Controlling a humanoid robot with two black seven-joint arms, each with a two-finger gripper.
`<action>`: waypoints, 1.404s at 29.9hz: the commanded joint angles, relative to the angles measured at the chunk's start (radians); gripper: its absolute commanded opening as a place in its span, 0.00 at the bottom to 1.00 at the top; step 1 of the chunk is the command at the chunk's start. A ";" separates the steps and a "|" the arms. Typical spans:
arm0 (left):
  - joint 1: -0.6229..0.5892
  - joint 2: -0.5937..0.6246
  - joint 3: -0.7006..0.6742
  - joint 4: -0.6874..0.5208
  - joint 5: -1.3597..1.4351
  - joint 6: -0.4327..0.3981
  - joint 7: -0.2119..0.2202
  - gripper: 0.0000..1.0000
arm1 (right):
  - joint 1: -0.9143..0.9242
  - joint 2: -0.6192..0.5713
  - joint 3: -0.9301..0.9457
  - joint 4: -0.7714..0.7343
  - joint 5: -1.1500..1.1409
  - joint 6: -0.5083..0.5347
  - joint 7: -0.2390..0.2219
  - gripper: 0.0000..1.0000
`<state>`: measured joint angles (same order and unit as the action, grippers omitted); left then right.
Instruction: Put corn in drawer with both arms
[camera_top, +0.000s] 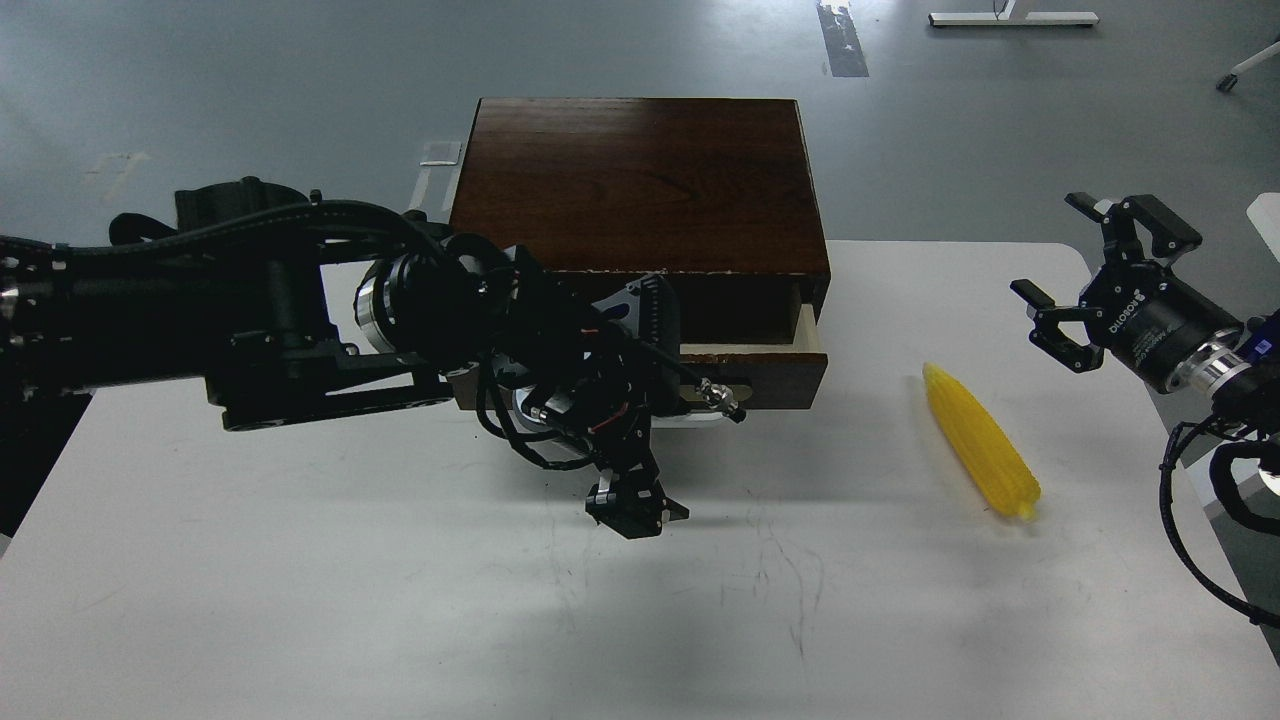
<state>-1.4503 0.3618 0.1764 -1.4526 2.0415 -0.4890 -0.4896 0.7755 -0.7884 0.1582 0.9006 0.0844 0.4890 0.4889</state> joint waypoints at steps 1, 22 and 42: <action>0.001 0.016 0.000 -0.026 0.000 0.000 0.001 0.98 | -0.001 0.000 0.000 0.000 0.000 0.000 0.000 1.00; -0.044 0.184 -0.276 -0.062 -0.414 0.000 0.001 0.98 | -0.002 -0.011 0.003 0.001 -0.002 0.000 0.000 1.00; 0.375 0.644 -0.318 0.196 -1.811 0.000 0.001 0.98 | -0.004 -0.022 -0.012 0.000 -0.081 0.000 0.000 1.00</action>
<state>-1.1328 0.9828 -0.1415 -1.2959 0.3759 -0.4886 -0.4885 0.7668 -0.8007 0.1471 0.8987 0.0593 0.4885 0.4887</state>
